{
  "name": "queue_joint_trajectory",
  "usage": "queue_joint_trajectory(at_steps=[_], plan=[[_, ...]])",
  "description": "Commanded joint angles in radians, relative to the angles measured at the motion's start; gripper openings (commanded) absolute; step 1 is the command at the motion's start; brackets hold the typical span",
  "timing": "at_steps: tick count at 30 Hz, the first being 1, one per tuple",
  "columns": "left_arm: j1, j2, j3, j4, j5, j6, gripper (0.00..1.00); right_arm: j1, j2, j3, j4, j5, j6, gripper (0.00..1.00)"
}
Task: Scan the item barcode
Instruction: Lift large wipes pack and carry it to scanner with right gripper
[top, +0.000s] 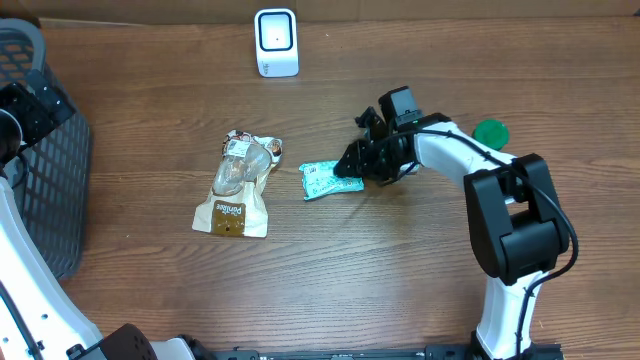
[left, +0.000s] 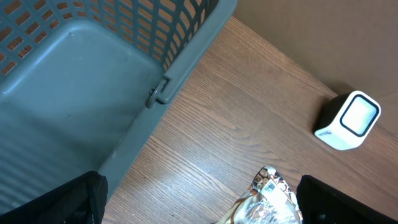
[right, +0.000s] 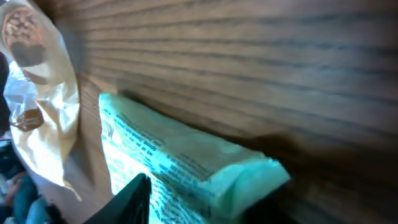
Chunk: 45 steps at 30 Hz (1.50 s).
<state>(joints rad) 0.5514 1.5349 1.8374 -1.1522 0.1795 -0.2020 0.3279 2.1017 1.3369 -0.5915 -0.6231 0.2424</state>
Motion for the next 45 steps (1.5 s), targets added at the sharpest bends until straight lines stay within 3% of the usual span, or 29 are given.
queue_joint_trajectory(at_steps=[1, 10, 17, 25, 32, 40, 45], plan=[[-0.002, -0.003, 0.003, 0.003, -0.003, 0.019, 1.00, 0.001, 0.054, -0.010, 0.004, -0.066, 0.060, 0.35], [-0.002, -0.003, 0.003, 0.003, -0.003, 0.019, 1.00, -0.009, 0.061, -0.010, 0.013, -0.087, 0.069, 0.04], [-0.002, -0.003, 0.003, 0.003, -0.003, 0.019, 0.99, -0.028, -0.008, 0.007, 0.010, -0.210, 0.067, 0.04], [-0.002, -0.003, 0.003, 0.003, -0.003, 0.019, 1.00, -0.055, -0.383, 0.007, -0.022, -0.235, 0.064, 0.04], [-0.002, -0.003, 0.003, 0.003, -0.003, 0.019, 0.99, -0.071, -0.589, 0.007, -0.097, -0.232, 0.041, 0.04], [-0.002, -0.003, 0.003, 0.003, -0.003, 0.019, 1.00, -0.070, -0.636, 0.007, -0.152, -0.229, 0.071, 0.04], [-0.002, -0.003, 0.003, 0.003, -0.003, 0.019, 1.00, -0.061, -0.622, 0.084, -0.220, -0.071, 0.156, 0.04]])
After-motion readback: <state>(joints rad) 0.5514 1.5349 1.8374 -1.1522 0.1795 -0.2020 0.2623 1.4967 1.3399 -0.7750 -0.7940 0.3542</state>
